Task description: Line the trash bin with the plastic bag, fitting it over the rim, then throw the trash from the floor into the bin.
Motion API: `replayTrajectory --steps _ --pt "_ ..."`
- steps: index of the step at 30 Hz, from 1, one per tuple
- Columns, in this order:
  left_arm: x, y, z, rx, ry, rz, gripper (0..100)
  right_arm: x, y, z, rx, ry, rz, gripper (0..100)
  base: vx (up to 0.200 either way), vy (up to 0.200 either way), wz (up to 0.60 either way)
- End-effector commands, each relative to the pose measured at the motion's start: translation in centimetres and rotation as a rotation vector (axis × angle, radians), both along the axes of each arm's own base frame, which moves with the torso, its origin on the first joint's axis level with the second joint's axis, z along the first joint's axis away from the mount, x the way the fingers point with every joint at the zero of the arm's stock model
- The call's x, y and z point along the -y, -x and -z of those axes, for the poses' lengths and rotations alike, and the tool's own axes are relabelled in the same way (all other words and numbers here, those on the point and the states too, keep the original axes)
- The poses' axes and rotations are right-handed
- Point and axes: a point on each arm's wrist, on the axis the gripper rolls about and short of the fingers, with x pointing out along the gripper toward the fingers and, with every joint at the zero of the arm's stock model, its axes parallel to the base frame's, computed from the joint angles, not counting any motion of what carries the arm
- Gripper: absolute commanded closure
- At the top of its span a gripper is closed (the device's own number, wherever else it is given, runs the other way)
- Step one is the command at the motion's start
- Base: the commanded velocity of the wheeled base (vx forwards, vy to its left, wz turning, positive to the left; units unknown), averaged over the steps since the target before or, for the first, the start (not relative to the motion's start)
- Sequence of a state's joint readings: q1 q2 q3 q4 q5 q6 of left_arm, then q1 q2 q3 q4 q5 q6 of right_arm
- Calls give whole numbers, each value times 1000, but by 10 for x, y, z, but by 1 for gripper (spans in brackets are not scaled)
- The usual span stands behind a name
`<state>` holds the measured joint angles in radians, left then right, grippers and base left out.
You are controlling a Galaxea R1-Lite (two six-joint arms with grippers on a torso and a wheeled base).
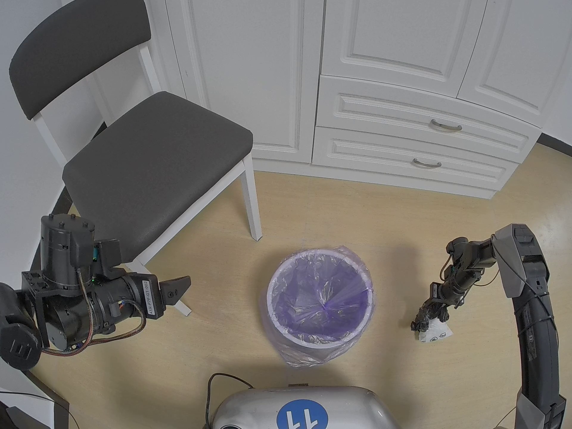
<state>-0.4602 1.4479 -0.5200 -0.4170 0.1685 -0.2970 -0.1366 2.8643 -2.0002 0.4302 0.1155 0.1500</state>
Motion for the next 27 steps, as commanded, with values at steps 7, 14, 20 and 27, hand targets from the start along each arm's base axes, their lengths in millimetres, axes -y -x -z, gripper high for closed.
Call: replayTrajectory --steps 7,14,20,27 --pt "0 10 -5 25 12 17 0 0 -6 -38 71 30 55 100 0 0 0" --pt "-1 15 -13 59 30 27 0 -9 11 -90 95 22 64 100 0 0 0" --pt "-5 24 -22 97 50 32 0 -22 46 -155 148 59 -19 100 0 0 0" --pt "-9 33 -31 139 52 43 0 -53 105 -236 274 87 -126 100 0 0 0"
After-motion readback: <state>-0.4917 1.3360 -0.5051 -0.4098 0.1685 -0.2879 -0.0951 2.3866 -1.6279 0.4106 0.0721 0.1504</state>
